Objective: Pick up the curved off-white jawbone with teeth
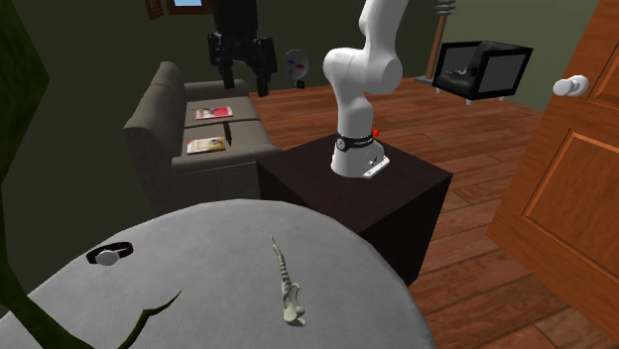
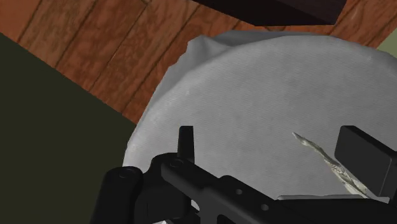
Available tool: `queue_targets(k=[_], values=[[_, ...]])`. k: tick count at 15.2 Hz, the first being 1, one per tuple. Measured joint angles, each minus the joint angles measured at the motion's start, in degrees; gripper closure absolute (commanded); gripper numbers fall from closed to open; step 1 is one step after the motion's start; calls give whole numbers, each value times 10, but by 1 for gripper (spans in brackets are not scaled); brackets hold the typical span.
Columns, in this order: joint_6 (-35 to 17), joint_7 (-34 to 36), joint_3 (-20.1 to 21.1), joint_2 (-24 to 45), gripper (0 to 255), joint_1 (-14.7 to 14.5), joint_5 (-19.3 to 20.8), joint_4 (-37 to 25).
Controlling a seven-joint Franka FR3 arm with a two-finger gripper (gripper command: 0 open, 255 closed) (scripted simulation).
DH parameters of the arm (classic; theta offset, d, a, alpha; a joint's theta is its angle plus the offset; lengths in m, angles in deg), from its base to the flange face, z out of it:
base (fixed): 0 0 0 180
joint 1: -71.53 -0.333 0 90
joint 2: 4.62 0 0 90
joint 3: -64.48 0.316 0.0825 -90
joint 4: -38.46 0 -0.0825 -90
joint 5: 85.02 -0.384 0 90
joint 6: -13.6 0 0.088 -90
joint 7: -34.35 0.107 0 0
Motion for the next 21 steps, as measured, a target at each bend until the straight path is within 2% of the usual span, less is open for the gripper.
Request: queue_targets(k=[11,21], values=[[-81,-75,56,217,0,-58,26,-102],[-123,-118,109,392,0,-115,85,-199]])
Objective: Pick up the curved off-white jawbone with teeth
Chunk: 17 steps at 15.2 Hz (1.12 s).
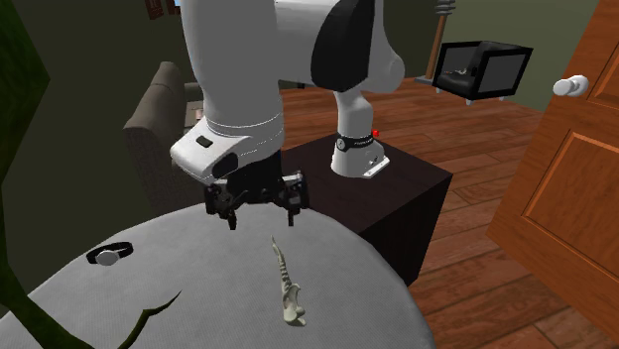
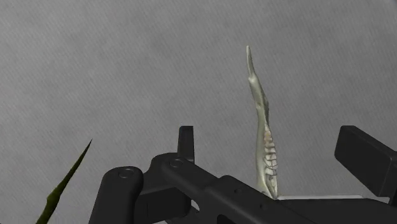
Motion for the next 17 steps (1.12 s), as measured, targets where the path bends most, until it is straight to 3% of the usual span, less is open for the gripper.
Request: queue_targets(k=[5,13,14,17], values=[[-3,-16,21,81,0,-35,36,-57],[-46,-12,16,126,0,-43,57,-53],[-49,-12,16,128,255,-43,57,-53],[-50,-11,16,130,255,-44,58,-53]])
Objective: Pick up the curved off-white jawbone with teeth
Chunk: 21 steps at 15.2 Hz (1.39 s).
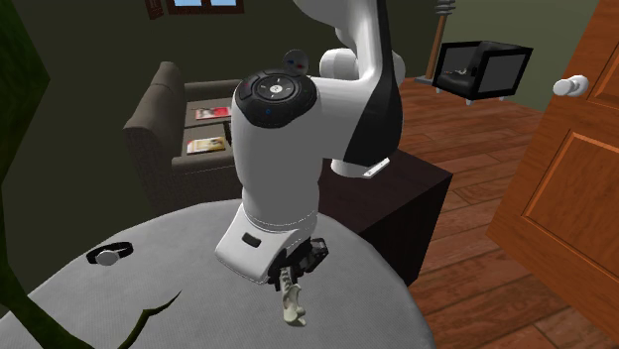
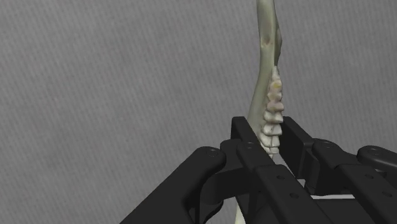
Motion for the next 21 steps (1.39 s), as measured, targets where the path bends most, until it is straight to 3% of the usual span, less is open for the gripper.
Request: queue_targets(k=[9,21], values=[[5,-2,1,-7,255,1,-2,1],[77,-20,10,-56,255,6,-23,-25]])
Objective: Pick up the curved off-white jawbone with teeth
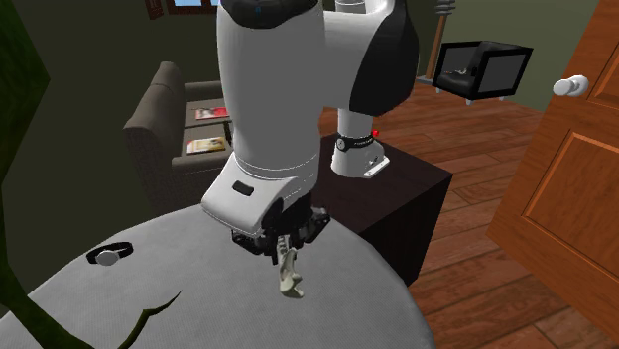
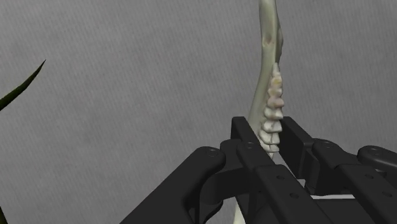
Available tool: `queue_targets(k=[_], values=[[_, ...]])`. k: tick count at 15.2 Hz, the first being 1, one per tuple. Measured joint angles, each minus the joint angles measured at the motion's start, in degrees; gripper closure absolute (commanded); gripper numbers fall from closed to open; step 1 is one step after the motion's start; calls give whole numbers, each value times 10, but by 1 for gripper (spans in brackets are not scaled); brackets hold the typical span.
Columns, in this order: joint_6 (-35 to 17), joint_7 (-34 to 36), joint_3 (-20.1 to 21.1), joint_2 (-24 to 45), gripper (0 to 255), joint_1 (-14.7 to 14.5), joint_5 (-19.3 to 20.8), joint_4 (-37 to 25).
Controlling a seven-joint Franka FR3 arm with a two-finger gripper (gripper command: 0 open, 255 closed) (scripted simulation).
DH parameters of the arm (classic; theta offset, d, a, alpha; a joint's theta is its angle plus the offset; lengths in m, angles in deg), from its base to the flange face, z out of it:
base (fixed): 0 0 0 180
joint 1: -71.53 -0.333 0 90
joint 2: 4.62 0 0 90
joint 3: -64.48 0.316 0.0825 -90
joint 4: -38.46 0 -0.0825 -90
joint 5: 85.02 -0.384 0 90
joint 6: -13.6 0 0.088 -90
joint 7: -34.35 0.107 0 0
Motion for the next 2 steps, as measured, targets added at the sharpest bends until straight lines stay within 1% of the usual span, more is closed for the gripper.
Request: queue_targets(k=[2], values=[[11,-2,1,-5,255,0,-2,-6]])
